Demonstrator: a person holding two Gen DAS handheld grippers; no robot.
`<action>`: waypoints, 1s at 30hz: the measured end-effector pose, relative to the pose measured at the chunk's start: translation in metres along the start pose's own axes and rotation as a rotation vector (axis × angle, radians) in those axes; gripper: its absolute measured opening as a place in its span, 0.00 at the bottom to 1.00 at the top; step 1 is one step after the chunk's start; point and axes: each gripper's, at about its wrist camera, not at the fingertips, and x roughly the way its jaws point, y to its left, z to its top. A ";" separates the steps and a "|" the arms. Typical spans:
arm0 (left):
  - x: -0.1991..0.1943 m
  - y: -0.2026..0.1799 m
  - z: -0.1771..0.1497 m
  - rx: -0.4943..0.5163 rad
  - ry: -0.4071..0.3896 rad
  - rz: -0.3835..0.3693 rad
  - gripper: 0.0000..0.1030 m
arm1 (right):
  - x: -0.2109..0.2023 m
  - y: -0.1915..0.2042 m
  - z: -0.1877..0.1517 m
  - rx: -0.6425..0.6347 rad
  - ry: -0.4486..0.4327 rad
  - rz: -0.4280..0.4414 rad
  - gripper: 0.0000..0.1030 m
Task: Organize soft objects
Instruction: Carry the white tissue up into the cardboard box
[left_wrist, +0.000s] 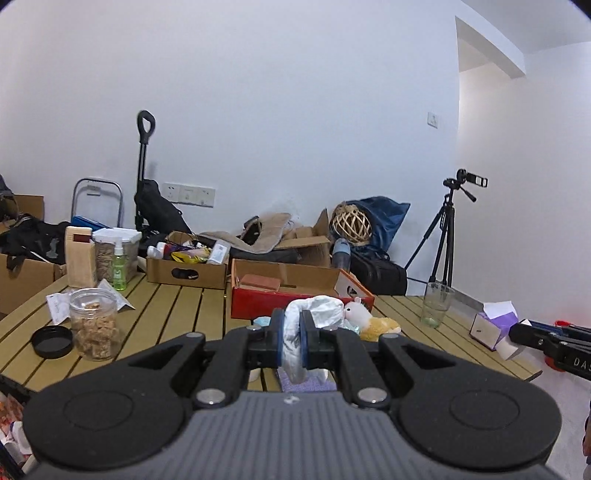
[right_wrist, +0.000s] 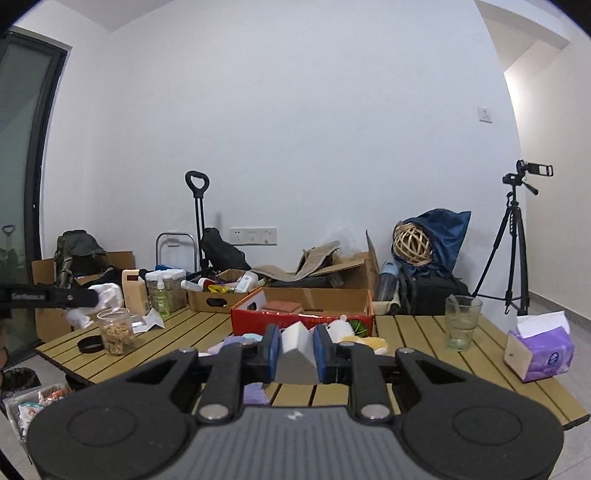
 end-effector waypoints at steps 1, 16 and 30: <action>0.010 0.001 0.001 0.006 0.009 -0.006 0.09 | 0.008 -0.002 0.000 0.005 0.007 0.007 0.19; 0.386 0.019 0.100 0.016 0.341 -0.143 0.09 | 0.342 -0.094 0.096 0.123 0.169 0.119 0.19; 0.670 0.020 0.050 0.196 0.565 0.004 0.33 | 0.657 -0.140 0.053 -0.004 0.531 -0.102 0.38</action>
